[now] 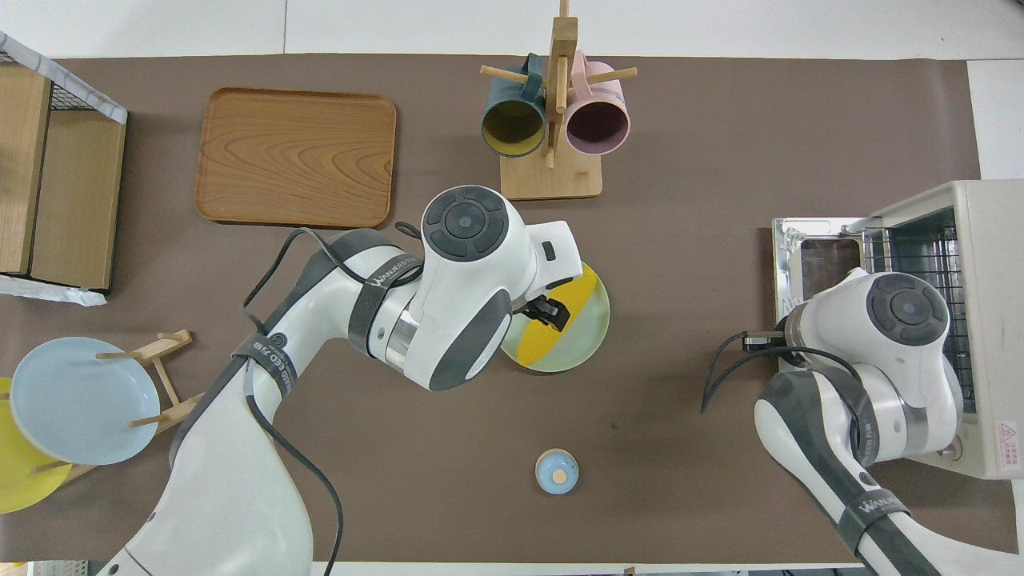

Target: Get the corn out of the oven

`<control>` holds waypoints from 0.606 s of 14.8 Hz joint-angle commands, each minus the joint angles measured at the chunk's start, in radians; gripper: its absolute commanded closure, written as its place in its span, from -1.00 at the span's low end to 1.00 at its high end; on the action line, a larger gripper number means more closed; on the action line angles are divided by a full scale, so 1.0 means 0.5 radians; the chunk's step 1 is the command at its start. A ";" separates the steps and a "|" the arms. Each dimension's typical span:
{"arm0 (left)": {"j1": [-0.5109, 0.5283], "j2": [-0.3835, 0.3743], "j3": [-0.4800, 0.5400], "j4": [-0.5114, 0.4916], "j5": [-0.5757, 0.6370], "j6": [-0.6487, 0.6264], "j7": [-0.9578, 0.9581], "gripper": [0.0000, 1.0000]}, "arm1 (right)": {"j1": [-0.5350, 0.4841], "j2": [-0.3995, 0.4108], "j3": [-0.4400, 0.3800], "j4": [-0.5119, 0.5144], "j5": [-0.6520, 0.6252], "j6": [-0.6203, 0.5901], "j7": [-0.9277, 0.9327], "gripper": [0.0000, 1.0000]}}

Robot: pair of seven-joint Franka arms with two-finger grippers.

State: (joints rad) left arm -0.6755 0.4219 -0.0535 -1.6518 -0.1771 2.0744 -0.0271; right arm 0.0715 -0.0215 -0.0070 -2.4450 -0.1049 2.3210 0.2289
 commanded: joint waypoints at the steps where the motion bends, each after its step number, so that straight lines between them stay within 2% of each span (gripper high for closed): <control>1: -0.045 0.082 0.027 0.058 -0.066 0.097 0.076 -1.00 | -0.020 -0.034 0.014 -0.043 -0.020 0.034 -0.016 0.87; 5: -0.116 0.101 0.030 0.027 -0.136 0.174 0.073 -1.00 | -0.020 -0.040 0.005 -0.010 -0.072 -0.086 -0.031 0.87; 9: -0.131 0.113 0.030 -0.003 -0.143 0.244 0.073 -1.00 | -0.020 -0.052 0.008 0.281 -0.323 -0.487 -0.047 0.85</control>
State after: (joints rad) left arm -0.7256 0.4695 -0.0541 -1.6456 -0.2231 2.1594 -0.0059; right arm 0.0811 -0.0250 0.0068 -2.3873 -0.1768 2.1909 0.2285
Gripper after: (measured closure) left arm 0.000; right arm 0.925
